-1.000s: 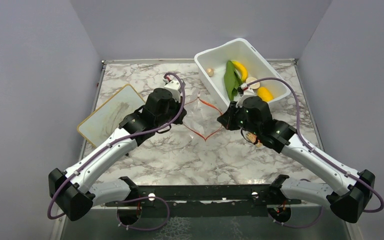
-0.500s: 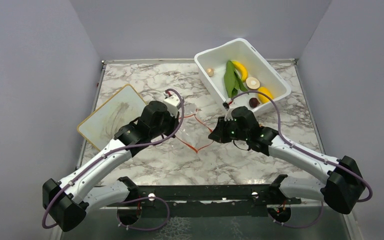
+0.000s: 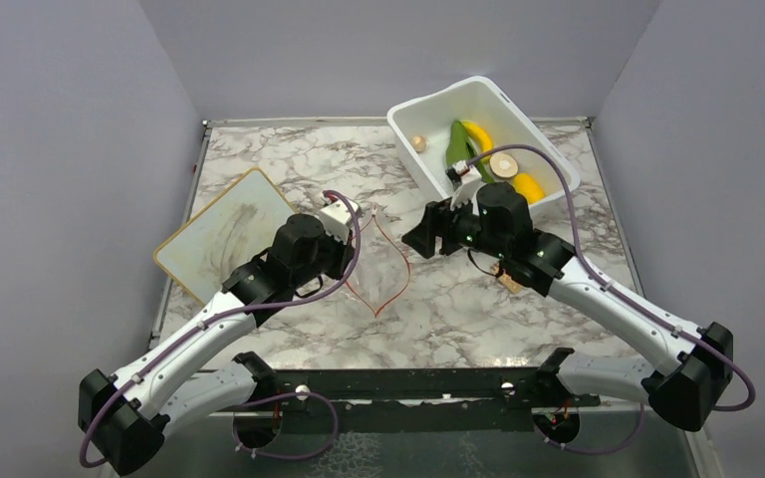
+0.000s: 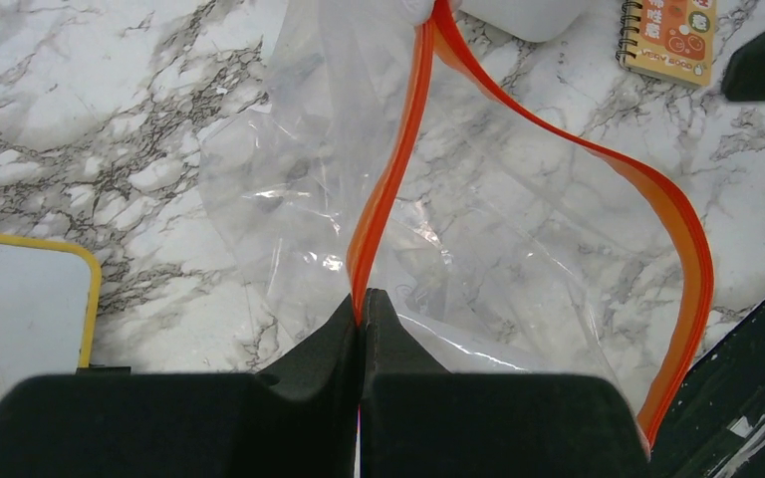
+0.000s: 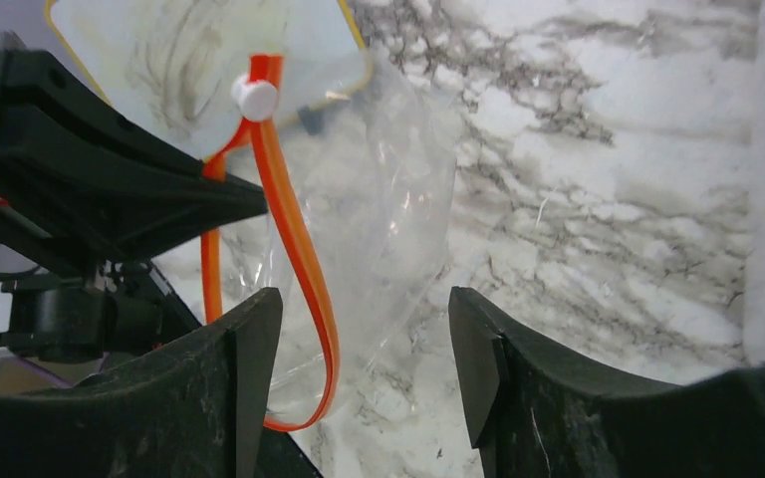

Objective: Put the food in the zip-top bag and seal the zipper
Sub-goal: Open the zipper of the food storage bag.

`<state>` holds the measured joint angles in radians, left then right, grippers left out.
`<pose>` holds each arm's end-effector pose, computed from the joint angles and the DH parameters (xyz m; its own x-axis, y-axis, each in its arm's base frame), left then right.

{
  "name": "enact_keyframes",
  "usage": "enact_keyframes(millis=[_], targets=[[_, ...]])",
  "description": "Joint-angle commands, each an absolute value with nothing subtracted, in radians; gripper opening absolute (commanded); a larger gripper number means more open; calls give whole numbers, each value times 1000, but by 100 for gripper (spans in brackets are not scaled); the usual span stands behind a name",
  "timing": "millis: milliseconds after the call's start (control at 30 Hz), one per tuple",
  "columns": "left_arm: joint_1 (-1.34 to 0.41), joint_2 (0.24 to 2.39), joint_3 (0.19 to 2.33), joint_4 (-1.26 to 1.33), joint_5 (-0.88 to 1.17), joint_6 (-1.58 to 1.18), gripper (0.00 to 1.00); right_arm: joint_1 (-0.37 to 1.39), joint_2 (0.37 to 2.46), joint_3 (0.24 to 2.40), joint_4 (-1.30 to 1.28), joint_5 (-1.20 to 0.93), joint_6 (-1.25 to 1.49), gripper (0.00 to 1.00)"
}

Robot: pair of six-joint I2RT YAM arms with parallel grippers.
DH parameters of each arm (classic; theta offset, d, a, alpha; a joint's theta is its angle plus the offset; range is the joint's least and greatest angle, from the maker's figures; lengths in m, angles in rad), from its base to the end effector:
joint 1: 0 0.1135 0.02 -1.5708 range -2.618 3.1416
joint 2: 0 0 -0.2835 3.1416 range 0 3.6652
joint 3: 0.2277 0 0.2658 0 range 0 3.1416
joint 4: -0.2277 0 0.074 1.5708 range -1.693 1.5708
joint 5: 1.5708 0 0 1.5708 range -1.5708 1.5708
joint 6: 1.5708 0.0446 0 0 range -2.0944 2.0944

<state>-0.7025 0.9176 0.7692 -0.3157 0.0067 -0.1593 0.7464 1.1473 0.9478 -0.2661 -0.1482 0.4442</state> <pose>0.1667 -0.1416 0.3066 -0.4405 0.1651 -0.8824 0.5883 0.7956 -0.1448 0.1972 0.1914 0.3264 -0.6278 -0.0017 -0.7783 -0.5522 0.7057 0.4439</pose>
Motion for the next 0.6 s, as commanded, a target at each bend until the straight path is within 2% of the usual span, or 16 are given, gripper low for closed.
enact_keyframes(millis=[0,200,400,567], targets=[[-705,908,769,-292,0,-124,0,749,1144,1045,-333,-44,338,64],[-703,901,767,-290,30,-125,0,715,1264,1184,-366,110,243,60],[-703,896,762,-293,65,-127,0,540,1426,1324,-385,54,192,57],[-703,869,754,-298,60,-133,0,439,1600,1454,-409,161,164,53]])
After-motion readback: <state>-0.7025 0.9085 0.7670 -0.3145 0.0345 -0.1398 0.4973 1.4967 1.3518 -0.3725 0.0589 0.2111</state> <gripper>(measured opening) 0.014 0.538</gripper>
